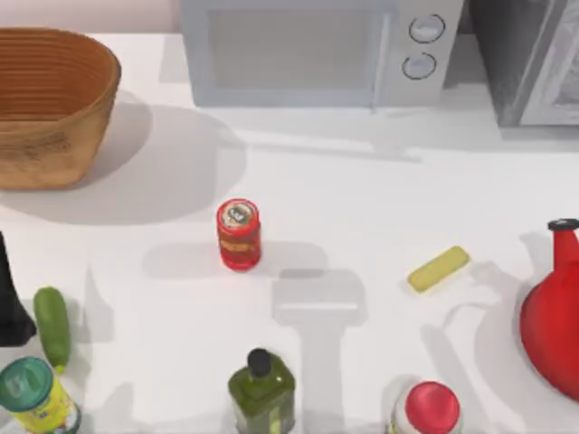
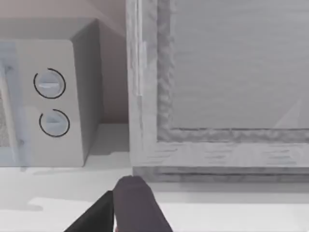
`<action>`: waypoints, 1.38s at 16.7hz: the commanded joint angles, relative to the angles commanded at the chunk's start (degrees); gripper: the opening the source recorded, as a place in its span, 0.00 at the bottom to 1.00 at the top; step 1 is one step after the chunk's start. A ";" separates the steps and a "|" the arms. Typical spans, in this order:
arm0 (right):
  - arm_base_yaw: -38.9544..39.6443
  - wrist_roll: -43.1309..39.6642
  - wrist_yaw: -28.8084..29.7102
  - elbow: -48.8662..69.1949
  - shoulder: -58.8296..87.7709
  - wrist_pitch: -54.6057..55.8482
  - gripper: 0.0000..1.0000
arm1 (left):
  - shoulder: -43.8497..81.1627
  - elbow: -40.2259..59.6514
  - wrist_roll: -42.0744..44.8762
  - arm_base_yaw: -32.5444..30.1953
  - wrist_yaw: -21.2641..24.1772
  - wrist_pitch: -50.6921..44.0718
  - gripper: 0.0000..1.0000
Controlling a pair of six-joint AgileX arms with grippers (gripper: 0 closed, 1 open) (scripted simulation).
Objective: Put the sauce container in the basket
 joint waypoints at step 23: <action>0.00 0.00 0.00 0.00 0.00 0.00 1.00 | 95.91 49.57 56.48 -2.51 48.48 -12.03 1.00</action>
